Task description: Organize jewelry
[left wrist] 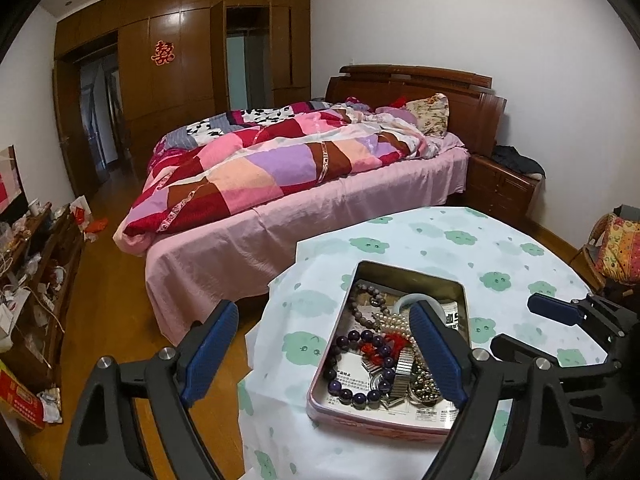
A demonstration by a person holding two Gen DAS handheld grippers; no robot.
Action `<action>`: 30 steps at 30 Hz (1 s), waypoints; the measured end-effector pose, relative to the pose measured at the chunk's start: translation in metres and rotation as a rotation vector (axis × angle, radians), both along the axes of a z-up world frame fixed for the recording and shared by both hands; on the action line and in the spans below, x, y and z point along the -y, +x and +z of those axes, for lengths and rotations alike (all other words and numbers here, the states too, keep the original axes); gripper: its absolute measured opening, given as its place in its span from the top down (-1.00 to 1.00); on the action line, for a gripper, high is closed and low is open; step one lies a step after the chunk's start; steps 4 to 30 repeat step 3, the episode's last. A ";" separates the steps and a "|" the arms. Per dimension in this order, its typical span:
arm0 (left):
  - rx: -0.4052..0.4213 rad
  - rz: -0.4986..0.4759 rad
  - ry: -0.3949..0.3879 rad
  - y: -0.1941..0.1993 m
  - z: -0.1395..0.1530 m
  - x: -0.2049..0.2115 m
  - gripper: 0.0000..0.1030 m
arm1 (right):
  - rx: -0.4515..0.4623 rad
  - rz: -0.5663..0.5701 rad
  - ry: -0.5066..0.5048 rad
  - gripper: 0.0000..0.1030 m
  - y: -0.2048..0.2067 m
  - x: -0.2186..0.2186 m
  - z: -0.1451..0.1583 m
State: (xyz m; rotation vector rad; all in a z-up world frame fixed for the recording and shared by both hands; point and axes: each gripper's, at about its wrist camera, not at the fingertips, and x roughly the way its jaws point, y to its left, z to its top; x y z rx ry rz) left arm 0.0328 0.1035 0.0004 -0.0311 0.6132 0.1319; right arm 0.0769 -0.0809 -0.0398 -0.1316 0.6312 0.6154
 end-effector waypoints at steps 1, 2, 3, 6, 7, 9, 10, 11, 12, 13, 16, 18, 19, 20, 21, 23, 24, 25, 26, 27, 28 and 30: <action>-0.001 -0.004 -0.002 0.000 0.000 0.000 -0.70 | -0.001 0.000 0.000 -0.39 0.000 0.000 -0.001; -0.001 -0.007 -0.007 0.000 0.000 0.000 -0.70 | 0.000 0.000 0.000 -0.39 -0.001 0.000 -0.001; -0.001 -0.011 -0.013 0.001 0.000 0.000 -0.70 | 0.000 -0.001 0.000 -0.39 0.000 0.000 -0.001; -0.001 -0.011 -0.013 0.001 0.000 0.000 -0.70 | 0.000 -0.001 0.000 -0.39 0.000 0.000 -0.001; -0.001 -0.011 -0.013 0.001 0.000 0.000 -0.70 | 0.000 -0.001 0.000 -0.39 0.000 0.000 -0.001; -0.001 -0.011 -0.013 0.001 0.000 0.000 -0.70 | 0.000 -0.001 0.000 -0.39 0.000 0.000 -0.001; -0.001 -0.011 -0.013 0.001 0.000 0.000 -0.70 | 0.000 -0.001 0.000 -0.39 0.000 0.000 -0.001; -0.001 -0.011 -0.013 0.001 0.000 0.000 -0.70 | 0.000 -0.001 0.000 -0.39 0.000 0.000 -0.001; -0.001 -0.011 -0.013 0.001 0.000 0.000 -0.70 | 0.000 -0.001 0.000 -0.39 0.000 0.000 -0.001; -0.001 -0.011 -0.013 0.001 0.000 0.000 -0.70 | 0.000 -0.001 0.000 -0.39 0.000 0.000 -0.001; -0.001 -0.011 -0.013 0.001 0.000 0.000 -0.70 | 0.000 -0.001 0.000 -0.39 0.000 0.000 -0.001; -0.001 -0.011 -0.013 0.001 0.000 0.000 -0.70 | 0.000 -0.001 0.000 -0.39 0.000 0.000 -0.001; -0.001 -0.011 -0.013 0.001 0.000 0.000 -0.70 | 0.000 -0.001 0.000 -0.39 0.000 0.000 -0.001; -0.001 -0.011 -0.013 0.001 0.000 0.000 -0.70 | 0.000 -0.001 0.000 -0.39 0.000 0.000 -0.001; -0.001 -0.011 -0.013 0.001 0.000 0.000 -0.70 | 0.000 -0.001 0.000 -0.39 0.000 0.000 -0.001; -0.001 -0.011 -0.013 0.001 0.000 0.000 -0.70 | 0.000 -0.001 0.000 -0.39 0.000 0.000 -0.001; -0.001 -0.011 -0.013 0.001 0.000 0.000 -0.70 | 0.000 -0.001 0.000 -0.39 0.000 0.000 -0.001; -0.001 -0.011 -0.013 0.001 0.000 0.000 -0.70 | 0.000 -0.001 0.000 -0.39 0.000 0.000 -0.001; -0.001 -0.011 -0.013 0.001 0.000 0.000 -0.70 | 0.000 -0.001 0.000 -0.39 0.000 0.000 -0.001; -0.001 -0.011 -0.013 0.001 0.000 0.000 -0.70 | 0.000 -0.001 0.000 -0.39 0.000 0.000 -0.001; -0.001 -0.011 -0.013 0.001 0.000 0.000 -0.70 | 0.000 -0.001 0.000 -0.39 0.000 0.000 -0.001; -0.001 -0.011 -0.013 0.001 0.000 0.000 -0.70 | 0.000 -0.001 0.000 -0.39 0.000 0.000 -0.001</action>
